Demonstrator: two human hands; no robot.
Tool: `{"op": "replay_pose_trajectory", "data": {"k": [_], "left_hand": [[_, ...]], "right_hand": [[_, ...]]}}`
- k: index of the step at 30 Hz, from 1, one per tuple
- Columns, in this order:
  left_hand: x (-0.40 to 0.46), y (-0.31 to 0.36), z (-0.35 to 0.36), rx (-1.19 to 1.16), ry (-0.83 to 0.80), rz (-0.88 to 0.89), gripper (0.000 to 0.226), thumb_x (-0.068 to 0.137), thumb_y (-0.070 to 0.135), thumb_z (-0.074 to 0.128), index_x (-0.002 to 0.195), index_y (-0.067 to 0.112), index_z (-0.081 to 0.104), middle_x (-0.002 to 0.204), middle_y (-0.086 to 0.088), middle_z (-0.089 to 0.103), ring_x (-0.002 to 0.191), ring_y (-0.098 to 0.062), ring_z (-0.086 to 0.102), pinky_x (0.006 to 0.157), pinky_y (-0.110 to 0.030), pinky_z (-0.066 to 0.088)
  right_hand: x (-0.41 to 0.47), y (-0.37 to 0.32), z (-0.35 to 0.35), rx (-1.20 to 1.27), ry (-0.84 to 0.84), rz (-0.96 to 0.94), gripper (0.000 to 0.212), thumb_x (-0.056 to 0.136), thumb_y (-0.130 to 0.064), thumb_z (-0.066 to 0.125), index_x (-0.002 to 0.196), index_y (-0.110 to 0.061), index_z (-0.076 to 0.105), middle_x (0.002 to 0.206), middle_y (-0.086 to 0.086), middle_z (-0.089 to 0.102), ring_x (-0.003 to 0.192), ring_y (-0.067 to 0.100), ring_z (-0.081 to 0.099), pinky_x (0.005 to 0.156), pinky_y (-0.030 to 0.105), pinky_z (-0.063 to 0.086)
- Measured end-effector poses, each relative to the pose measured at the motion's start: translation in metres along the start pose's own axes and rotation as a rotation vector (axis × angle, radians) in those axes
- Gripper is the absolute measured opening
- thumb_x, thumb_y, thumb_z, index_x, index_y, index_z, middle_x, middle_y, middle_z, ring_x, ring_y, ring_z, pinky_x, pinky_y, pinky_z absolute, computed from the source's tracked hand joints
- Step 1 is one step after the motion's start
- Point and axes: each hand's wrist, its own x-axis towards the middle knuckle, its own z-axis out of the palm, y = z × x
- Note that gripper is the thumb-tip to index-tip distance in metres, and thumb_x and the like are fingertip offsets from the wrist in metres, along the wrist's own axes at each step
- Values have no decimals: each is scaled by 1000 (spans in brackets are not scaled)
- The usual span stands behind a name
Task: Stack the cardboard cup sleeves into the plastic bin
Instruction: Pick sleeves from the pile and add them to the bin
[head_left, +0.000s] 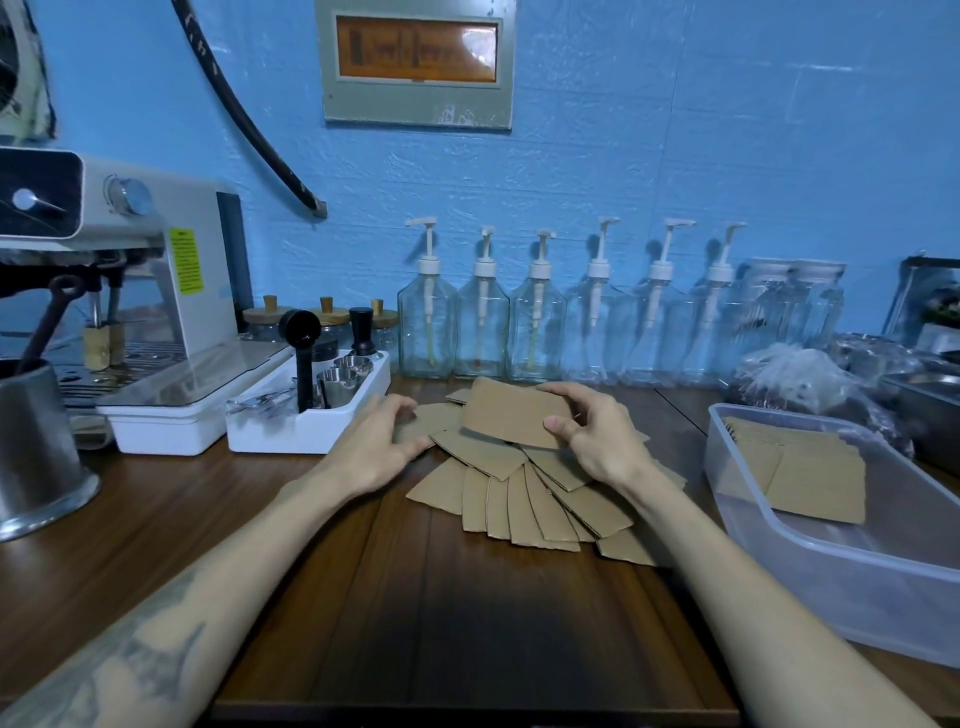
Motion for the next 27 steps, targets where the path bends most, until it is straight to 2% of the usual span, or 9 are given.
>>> {"op": "replay_pose_trajectory", "data": {"k": [4, 9, 13, 15, 18, 22, 24, 25, 27], "left_hand": [[4, 5, 11, 65, -113, -34, 64, 93, 51, 57, 144, 16, 40, 146, -4, 39, 134, -19, 42, 110, -34, 35], [17, 18, 19, 206, -142, -8, 76, 87, 71, 48, 145, 23, 42, 145, -4, 40, 134, -24, 41, 109, -42, 36], [20, 22, 27, 285, -176, -35, 85, 80, 81, 44, 143, 25, 45, 140, -4, 43, 129, -26, 42, 107, -41, 34], [20, 22, 28, 281, -197, -49, 85, 77, 83, 47, 139, 25, 50, 137, -4, 44, 127, -26, 42, 108, -41, 34], [19, 22, 24, 172, -190, -74, 77, 71, 79, 61, 126, 25, 60, 131, -3, 47, 124, -25, 46, 109, -43, 37], [15, 22, 18, 48, -213, -112, 50, 70, 65, 76, 103, 31, 59, 124, -4, 49, 121, -25, 49, 108, -44, 39], [13, 21, 16, -60, -203, -148, 45, 71, 55, 80, 99, 28, 58, 122, -4, 51, 118, -24, 51, 106, -42, 41], [11, 21, 15, -148, -193, -173, 45, 72, 48, 83, 100, 24, 58, 117, -3, 54, 114, -22, 53, 102, -38, 44], [6, 20, 12, -350, -160, -221, 43, 72, 36, 86, 101, 18, 60, 105, 0, 58, 103, -18, 56, 84, -29, 47]], "right_hand": [[1, 3, -1, -37, 3, 13, 40, 93, -15, 67, 129, -30, 63, 121, 5, 67, 115, 22, 57, 106, 35, 42], [1, 7, -2, -58, -7, 36, 38, 93, -15, 67, 128, -29, 64, 112, 7, 69, 111, 23, 58, 94, 27, 41], [2, 10, -3, -59, -2, 46, 38, 93, -16, 66, 128, -31, 63, 107, -4, 63, 106, 12, 53, 90, 19, 33], [3, 10, -3, -62, -3, 43, 38, 94, -16, 66, 129, -31, 63, 105, -1, 65, 104, 13, 55, 88, 16, 32], [4, 8, -3, -33, 4, 30, 38, 94, -15, 66, 129, -28, 63, 106, 5, 68, 102, 19, 57, 89, 20, 36], [5, 7, -5, -2, 44, 30, 38, 93, -14, 66, 128, -29, 64, 91, -7, 62, 95, 14, 54, 83, 16, 35], [4, 6, -5, 16, 64, 24, 37, 93, -13, 66, 127, -28, 64, 88, -12, 61, 92, 14, 55, 82, 15, 36], [4, 5, -5, 28, 70, 24, 37, 93, -12, 66, 127, -27, 64, 89, -11, 61, 92, 14, 56, 84, 17, 38], [4, 4, -5, 49, 77, 32, 37, 93, -12, 66, 128, -25, 64, 96, -5, 64, 94, 17, 58, 88, 23, 43]]}}
